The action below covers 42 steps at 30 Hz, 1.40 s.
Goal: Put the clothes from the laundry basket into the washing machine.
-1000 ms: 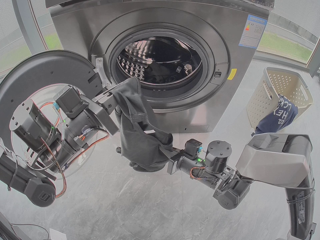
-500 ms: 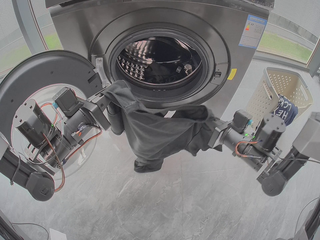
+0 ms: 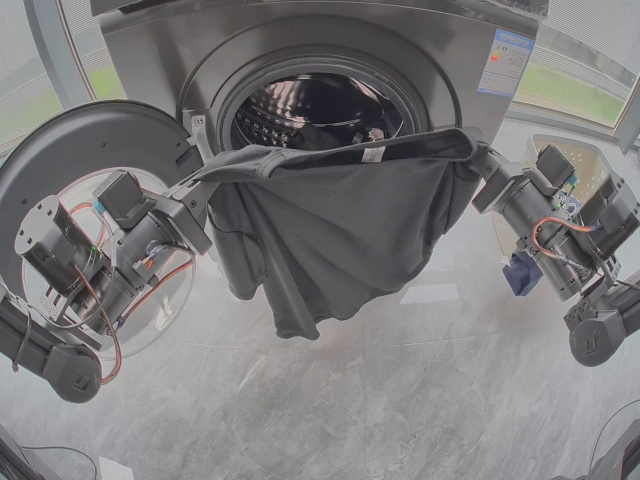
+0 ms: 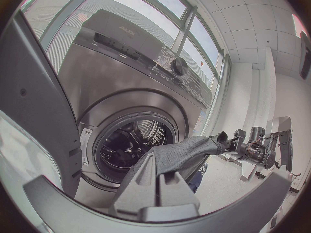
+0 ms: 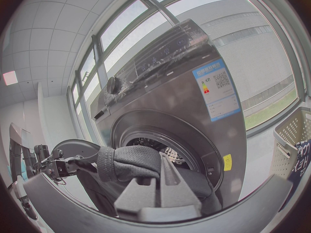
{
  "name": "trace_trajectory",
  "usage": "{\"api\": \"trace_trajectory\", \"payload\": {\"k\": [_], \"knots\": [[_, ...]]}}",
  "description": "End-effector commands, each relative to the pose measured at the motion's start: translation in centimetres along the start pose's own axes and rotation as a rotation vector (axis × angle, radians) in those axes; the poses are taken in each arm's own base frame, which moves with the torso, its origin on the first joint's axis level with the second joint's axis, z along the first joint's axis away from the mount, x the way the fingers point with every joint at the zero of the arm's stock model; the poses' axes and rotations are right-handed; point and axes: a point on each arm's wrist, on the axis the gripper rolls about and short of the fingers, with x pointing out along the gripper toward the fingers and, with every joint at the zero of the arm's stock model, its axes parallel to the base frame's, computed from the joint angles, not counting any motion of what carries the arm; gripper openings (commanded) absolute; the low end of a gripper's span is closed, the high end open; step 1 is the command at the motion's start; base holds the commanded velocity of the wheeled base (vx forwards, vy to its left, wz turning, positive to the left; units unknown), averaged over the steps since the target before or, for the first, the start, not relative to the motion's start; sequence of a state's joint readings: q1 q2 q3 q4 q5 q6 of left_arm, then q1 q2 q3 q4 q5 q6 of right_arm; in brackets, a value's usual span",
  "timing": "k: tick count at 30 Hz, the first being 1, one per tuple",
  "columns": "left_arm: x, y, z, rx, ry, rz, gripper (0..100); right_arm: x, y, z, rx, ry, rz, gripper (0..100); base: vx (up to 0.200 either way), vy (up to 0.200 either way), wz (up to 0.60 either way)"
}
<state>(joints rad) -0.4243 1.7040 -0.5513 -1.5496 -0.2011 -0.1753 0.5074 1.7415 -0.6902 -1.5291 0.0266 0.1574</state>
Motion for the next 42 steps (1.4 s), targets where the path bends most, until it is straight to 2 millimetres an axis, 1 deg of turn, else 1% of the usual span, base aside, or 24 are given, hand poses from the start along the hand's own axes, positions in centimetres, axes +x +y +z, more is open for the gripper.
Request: {"api": "trace_trajectory", "payload": {"k": [1,18,24,26,29,30,31,32,33,35,36,38,40,42], "knots": [[-0.2,0.0,0.6,0.005,-0.017,0.001,0,0.0,0.4,1.2,0.003,-0.039,0.013,0,0.000,0.000,0.00],[0.2,0.1,1.1,0.013,-0.043,0.001,0,-0.2,0.5,1.4,0.007,-0.040,0.014,0,0.000,0.000,0.00],[0.2,-0.1,0.9,0.009,-0.036,-0.004,0,-0.2,0.7,1.2,0.017,-0.036,0.016,0,0.000,0.000,0.00],[0.1,-0.3,0.6,0.003,-0.023,-0.013,0,-0.3,0.6,1.2,0.037,-0.033,-0.004,0,0.000,0.000,0.00],[0.2,-1.5,0.0,-0.017,-0.002,-0.053,0,-0.3,0.9,0.6,0.059,-0.017,-0.001,0,0.000,0.000,0.00],[0.2,-1.5,0.0,-0.017,-0.002,-0.053,0,-0.3,0.9,0.6,0.059,-0.017,-0.001,0,0.000,0.000,0.00],[0.9,-2.4,-1.0,-0.038,0.021,-0.088,0,0.1,1.0,-0.8,0.069,0.018,0.000,0,0.000,0.000,0.00],[1.0,-2.6,-1.2,-0.039,0.025,-0.093,0,0.2,0.9,-1.3,0.071,0.030,-0.001,0,0.000,0.000,0.00],[1.7,-3.0,-1.8,-0.043,0.026,-0.110,0,0.4,1.1,-2.9,0.084,0.072,0.000,0,0.000,0.000,0.00],[2.5,-3.4,-1.9,-0.043,0.015,-0.123,0,0.5,1.5,-4.1,0.101,0.106,0.010,0,0.000,0.000,0.00],[3.5,-3.5,-2.0,-0.044,-0.006,-0.122,0,0.6,2.0,-5.1,0.116,0.130,0.021,0,0.000,0.000,0.00],[4.7,-3.7,-1.9,-0.044,-0.039,-0.121,0,0.6,2.3,-6.5,0.121,0.164,0.018,0,0.000,0.000,0.00],[5.6,-3.9,-1.9,-0.046,-0.056,-0.125,0,0.6,2.5,-7.5,0.123,0.191,0.022,0,0.000,0.000,0.00],[6.3,-3.9,-1.6,-0.047,-0.075,-0.127,0,0.4,2.6,-8.1,0.123,0.215,0.024,0,0.000,0.000,0.00]]}}
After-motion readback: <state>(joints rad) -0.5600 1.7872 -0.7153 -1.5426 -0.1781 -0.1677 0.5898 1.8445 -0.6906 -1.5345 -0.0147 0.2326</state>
